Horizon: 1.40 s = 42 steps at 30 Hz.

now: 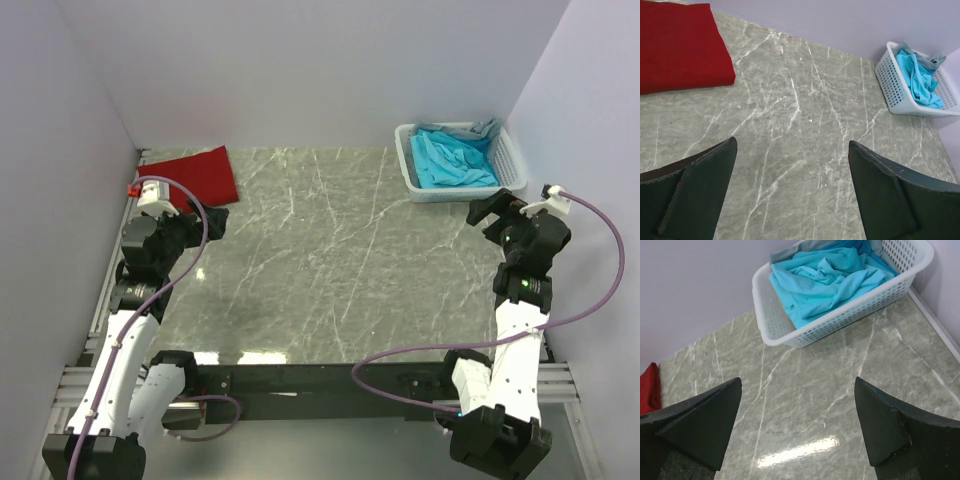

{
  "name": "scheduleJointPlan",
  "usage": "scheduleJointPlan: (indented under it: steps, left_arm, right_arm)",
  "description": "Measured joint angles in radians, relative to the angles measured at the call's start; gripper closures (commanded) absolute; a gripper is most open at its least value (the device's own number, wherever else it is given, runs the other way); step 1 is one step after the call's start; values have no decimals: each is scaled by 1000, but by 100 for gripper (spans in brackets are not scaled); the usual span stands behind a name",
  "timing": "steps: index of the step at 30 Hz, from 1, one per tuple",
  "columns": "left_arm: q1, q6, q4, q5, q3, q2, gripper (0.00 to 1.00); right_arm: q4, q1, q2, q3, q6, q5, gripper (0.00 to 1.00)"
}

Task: Fold and stack the t-shirts
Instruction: Grab the tshirt from the pile

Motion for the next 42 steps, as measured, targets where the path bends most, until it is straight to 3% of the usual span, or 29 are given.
scheduleJointPlan:
  steps: [13,17,22,28,35,39,42]
  left_arm:
    - [0,0,0,0,0,0,1]
    - [0,0,0,0,0,0,1]
    - [0,0,0,0,0,5,0]
    - [0,0,0,0,0,9,1]
    - [0,0,0,0,0,9,1]
    - [0,0,0,-1,0,13,1]
    - [0,1,0,-1,0,24,1]
  right_arm:
    - [50,0,-14,-31,-39,-148,0]
    - [73,19,-14,-68,-208,-317,0]
    - [-9,152,53,0,-429,-365,0]
    - [-100,216,335,298,-525,-338,0]
    - [-192,272,756,686,-523,-127,4]
    - [-268,285,981,896,-510,-27,12]
    - [-294,290,1117,1015,-510,28,27]
